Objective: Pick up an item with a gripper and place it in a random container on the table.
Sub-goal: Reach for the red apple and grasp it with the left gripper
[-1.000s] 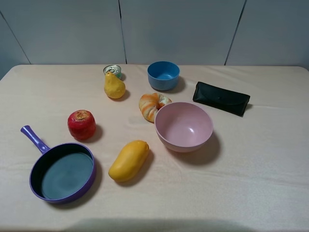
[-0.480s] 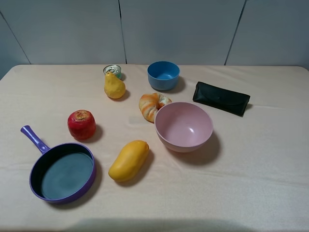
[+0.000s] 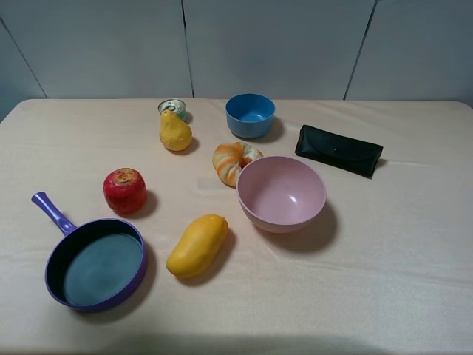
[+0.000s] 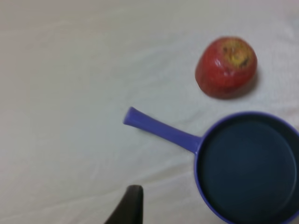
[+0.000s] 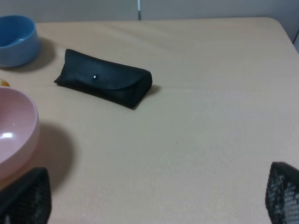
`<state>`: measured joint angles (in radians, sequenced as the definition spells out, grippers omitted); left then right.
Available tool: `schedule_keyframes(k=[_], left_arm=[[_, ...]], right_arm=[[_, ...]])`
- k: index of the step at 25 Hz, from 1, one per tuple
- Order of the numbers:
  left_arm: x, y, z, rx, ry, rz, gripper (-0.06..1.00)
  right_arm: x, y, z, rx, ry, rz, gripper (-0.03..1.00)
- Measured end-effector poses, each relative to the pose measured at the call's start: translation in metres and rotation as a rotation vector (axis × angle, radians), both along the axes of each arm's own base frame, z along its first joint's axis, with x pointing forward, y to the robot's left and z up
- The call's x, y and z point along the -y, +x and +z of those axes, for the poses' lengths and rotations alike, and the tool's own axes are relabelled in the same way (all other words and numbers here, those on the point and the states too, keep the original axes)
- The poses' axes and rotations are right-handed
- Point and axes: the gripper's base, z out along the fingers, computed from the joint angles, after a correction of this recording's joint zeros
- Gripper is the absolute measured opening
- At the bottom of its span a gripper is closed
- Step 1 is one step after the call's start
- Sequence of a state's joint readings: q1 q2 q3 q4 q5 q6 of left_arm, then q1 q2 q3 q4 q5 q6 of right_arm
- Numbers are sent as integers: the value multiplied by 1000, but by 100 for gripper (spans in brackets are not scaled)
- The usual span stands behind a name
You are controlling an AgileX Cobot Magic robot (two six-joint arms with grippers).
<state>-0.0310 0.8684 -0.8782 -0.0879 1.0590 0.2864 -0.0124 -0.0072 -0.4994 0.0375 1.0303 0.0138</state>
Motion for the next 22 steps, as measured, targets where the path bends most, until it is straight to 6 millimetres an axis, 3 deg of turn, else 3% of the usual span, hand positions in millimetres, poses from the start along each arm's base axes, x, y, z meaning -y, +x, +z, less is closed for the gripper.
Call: schedule_keyframes(k=[8,22], left_arm=[[7,44,-30,-146,-33,-73,96],[31,97,-86,-276,6,-161,96]], right_arm=[[0,0,0,1,0,0,69],[0,0,0,1,0,0,69]])
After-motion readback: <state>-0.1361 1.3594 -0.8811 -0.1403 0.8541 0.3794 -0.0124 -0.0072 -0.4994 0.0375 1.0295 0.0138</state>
